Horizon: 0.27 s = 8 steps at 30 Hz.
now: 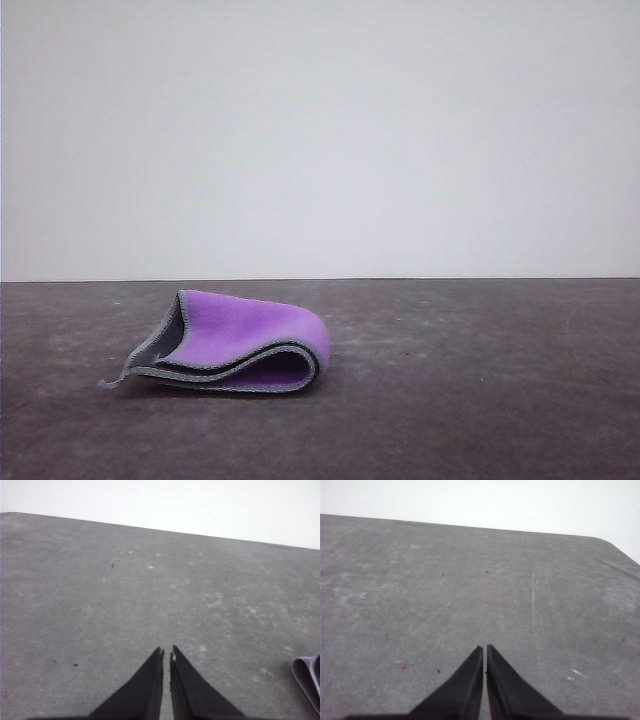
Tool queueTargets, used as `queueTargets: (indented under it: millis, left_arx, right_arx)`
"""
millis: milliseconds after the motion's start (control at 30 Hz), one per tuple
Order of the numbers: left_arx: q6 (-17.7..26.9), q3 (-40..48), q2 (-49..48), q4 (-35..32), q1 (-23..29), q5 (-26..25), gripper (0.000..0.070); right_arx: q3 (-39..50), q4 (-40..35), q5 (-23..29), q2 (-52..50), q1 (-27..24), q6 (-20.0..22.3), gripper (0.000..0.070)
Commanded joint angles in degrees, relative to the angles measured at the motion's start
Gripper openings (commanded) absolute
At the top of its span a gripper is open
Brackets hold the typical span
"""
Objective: Fold clothes
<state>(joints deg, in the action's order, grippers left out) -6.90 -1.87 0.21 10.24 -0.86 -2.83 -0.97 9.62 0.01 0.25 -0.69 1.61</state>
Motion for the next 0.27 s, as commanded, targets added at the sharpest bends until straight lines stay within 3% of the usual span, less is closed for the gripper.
queueTargets:
  millis: [0, 233]
  left_arx:
    - [0.14, 1.14, 0.02, 0.42, 0.15, 0.26, 0.0022]
    - [0.14, 1.14, 0.02, 0.42, 0.15, 0.26, 0.0022]
  right_arx:
    - [0.26, -0.63, 0.02, -0.04, 0.13, -0.81, 0.0009]
    - [0.26, -0.63, 0.02, -0.04, 0.13, -0.81, 0.0009]
